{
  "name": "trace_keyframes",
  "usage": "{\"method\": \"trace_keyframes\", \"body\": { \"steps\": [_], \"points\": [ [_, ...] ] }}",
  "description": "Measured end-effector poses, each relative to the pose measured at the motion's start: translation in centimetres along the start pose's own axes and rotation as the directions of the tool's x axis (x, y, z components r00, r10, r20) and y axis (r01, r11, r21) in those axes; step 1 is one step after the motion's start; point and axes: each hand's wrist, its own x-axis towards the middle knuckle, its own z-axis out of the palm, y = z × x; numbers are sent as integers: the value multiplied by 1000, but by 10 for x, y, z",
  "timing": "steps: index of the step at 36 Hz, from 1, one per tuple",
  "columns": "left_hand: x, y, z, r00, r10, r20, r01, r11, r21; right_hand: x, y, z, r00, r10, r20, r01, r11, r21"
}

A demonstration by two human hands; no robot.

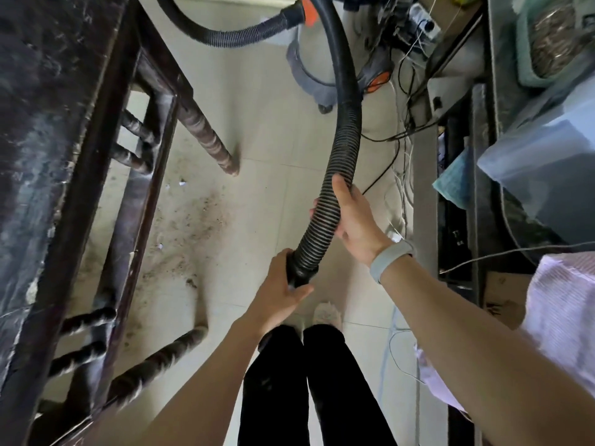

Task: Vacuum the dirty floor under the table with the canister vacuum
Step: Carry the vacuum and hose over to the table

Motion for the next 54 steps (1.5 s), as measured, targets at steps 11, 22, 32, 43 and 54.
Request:
{"method": "trace_keyframes", "body": {
  "steps": [11, 22, 32, 43, 54],
  "points": [
    [-6, 28, 15, 997, -66, 46, 80, 899, -431, 11, -27, 67, 944, -175, 279, 329, 496, -804],
    [22, 65, -1, 995, -75, 63, 97, 659, -746, -35, -11, 9, 940, -339, 31, 224, 547, -807],
    [48, 88, -33, 979, -177, -102, -39, 331, -943, -74, 41, -13, 872, 411, -266, -441, 895, -62],
    [24, 132, -45, 986, -130, 100, 150, 469, -870, -31, -83, 29, 914, -94, -396, 255, 891, 377],
    [9, 164, -67, 960, -252, -125, 144, 822, -551, -37, -176, 12, 747, -619, 242, 333, 34, -942]
  ]
}}
